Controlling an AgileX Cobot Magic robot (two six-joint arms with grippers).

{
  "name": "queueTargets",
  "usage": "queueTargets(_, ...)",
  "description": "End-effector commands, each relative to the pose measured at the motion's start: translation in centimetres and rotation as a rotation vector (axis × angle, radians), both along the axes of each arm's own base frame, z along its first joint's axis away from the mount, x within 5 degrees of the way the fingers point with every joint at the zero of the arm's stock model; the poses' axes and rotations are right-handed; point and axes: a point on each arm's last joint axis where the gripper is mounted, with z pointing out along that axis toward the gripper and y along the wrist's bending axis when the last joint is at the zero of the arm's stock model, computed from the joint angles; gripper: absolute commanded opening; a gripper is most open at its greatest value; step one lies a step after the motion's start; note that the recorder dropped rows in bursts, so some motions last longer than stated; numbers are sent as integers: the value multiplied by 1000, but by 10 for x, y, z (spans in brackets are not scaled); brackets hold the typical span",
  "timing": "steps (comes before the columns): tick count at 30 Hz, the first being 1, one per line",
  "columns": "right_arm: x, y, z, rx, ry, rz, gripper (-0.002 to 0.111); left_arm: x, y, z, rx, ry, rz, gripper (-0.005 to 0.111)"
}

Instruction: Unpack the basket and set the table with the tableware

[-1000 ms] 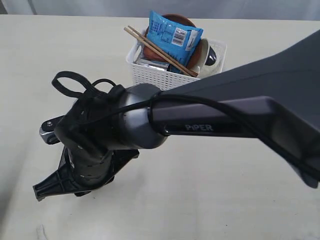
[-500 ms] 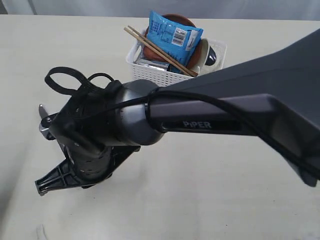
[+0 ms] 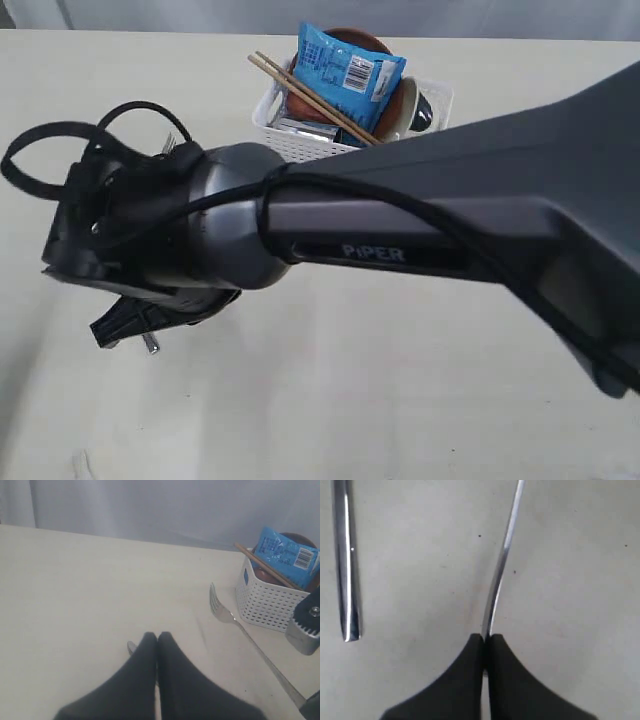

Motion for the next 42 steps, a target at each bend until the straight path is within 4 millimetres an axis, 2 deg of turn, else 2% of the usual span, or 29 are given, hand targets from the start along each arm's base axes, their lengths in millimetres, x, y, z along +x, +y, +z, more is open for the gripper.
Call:
queueTargets(1,-7,3,-9,-84,-20,-19,-1,0,0,0,-6,-9,1,0)
queueTargets(8,-32,20,-27,-155,-47,-1,-1,0,0,0,-6,-9,1,0)
queueTargets(15,-35,32,-29,-119,-18,-21,2,0,0,0,-6,-9,1,0)
queueTargets(17,-35,33,-29,-111,-17,-19,12,0,0,0,-6,-9,1,0)
queueTargets(21,-35,33,-29,-111,-15,-20,44,0,0,0,-6,-9,1,0)
queueTargets(23,-35,33,-29,-110,-16,-22,52,0,0,0,-6,-9,1,0)
queueTargets(27,-35,34,-23,-90,-21,-18,48,0,0,0,-6,-9,1,0)
queueTargets(34,-28,32,8,-51,-134,11,46,0,0,0,-6,-9,1,0)
queueTargets(39,0,19,33,1,-190,-68,46,0,0,0,-6,-9,1,0)
queueTargets(41,15,11,35,9,-169,-120,45,0,0,0,-6,-9,1,0)
queueTargets(42,24,6,33,6,-139,-153,42,0,0,0,-6,-9,1,0)
